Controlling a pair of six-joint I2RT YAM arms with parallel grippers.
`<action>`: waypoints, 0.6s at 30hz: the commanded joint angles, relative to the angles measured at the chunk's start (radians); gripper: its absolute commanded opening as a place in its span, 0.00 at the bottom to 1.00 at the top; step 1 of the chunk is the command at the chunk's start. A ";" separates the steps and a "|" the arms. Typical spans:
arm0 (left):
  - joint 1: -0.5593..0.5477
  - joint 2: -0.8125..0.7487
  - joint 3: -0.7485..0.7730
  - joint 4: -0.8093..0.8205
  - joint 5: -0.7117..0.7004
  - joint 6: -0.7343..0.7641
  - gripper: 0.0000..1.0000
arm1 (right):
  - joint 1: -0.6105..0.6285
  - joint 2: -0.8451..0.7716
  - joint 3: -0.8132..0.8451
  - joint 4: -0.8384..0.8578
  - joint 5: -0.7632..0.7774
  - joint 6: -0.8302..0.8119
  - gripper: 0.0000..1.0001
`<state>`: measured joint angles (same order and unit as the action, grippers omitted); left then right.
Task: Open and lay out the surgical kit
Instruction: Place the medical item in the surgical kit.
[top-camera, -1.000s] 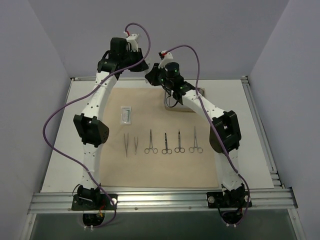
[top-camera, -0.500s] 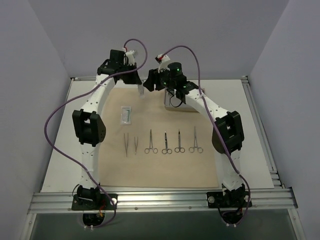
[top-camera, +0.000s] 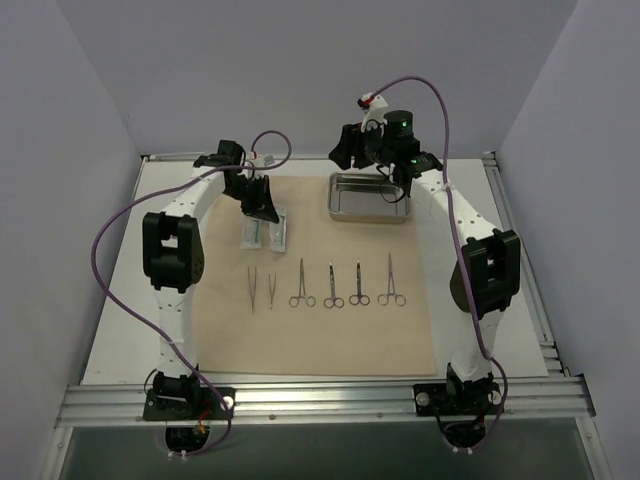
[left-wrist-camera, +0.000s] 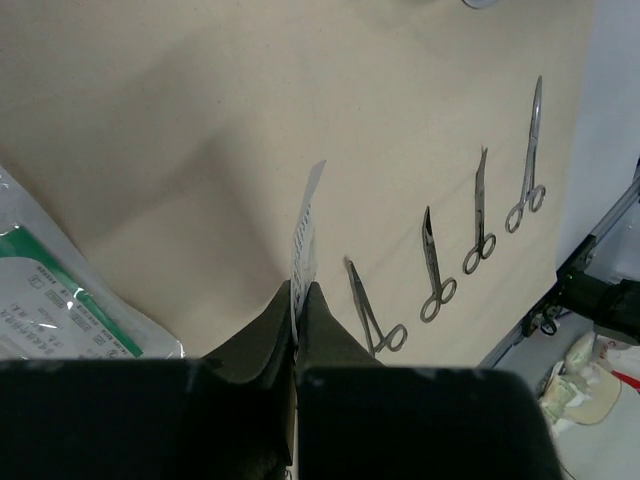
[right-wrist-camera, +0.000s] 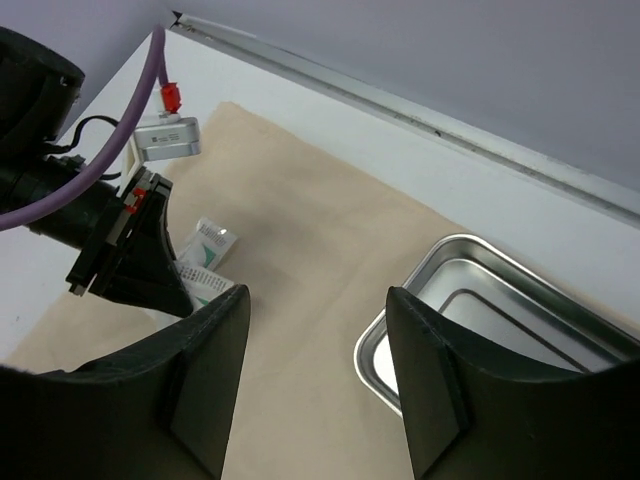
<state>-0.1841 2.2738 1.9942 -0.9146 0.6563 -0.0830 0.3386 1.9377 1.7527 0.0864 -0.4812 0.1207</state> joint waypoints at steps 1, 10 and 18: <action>0.011 -0.051 -0.021 0.012 0.095 0.020 0.02 | 0.023 -0.020 -0.009 -0.011 -0.054 0.030 0.52; 0.014 -0.014 -0.049 0.100 0.074 -0.023 0.02 | 0.036 -0.036 -0.030 -0.019 -0.051 0.027 0.52; 0.026 0.055 0.026 0.105 0.017 -0.015 0.02 | 0.045 -0.045 -0.041 -0.022 -0.045 0.027 0.51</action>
<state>-0.1719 2.3035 1.9743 -0.8448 0.6880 -0.1005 0.3748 1.9377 1.7237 0.0521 -0.5137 0.1406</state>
